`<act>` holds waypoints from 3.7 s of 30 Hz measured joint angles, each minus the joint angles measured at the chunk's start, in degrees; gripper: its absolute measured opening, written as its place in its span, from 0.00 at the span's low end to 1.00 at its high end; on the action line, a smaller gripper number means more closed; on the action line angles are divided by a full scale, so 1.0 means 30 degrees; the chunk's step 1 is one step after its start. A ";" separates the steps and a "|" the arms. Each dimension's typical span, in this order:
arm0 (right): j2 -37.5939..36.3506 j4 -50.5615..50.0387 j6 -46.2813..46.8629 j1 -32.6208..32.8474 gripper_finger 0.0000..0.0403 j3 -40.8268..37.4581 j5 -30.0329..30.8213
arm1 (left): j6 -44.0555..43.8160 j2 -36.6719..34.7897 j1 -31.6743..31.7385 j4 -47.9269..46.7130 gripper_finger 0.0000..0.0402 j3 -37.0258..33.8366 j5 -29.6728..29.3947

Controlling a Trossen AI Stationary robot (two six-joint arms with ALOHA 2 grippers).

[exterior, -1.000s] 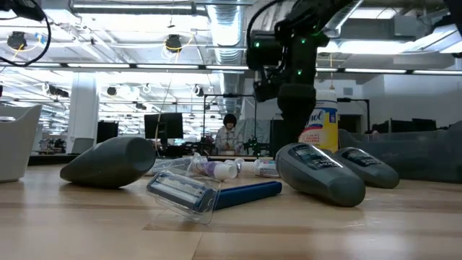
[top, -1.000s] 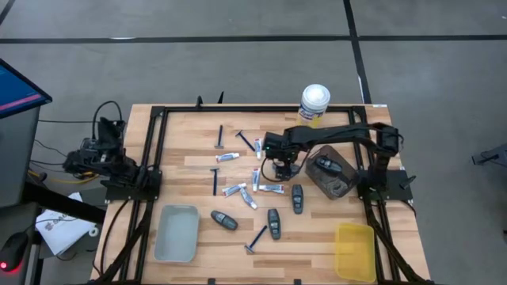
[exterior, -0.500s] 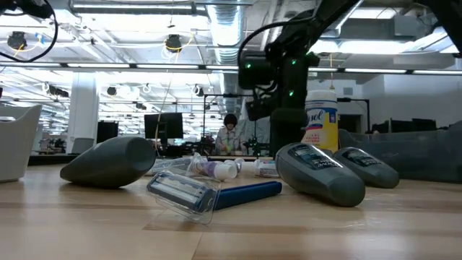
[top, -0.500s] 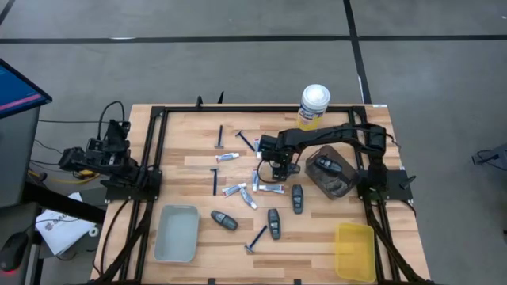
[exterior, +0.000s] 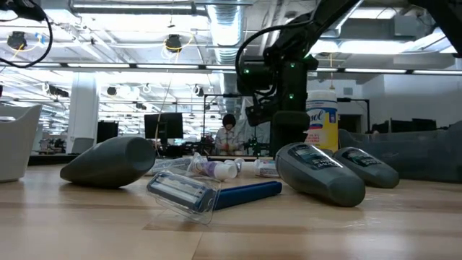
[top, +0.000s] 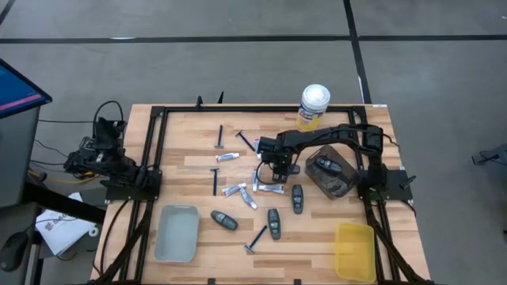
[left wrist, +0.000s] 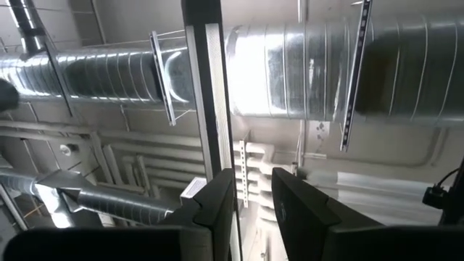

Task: Pick & Place Travel size toiletries
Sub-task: Put the gray deodorant into the black bin

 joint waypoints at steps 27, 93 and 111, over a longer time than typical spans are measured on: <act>-0.9591 -0.1550 0.3934 -0.1791 0.42 -0.0064 0.0662 | 0.0026 -0.0036 0.0000 0.0000 0.23 0.0000 -0.0003; -0.7690 -0.0311 2.6947 0.8517 0.79 -0.4880 0.0882 | -0.0649 -0.0032 0.0000 0.0007 0.23 -0.0007 -0.0003; -0.3684 0.0714 2.6026 0.8093 0.51 -0.4836 0.0584 | -0.0688 -0.0029 0.0000 0.0005 0.23 -0.0007 -0.0003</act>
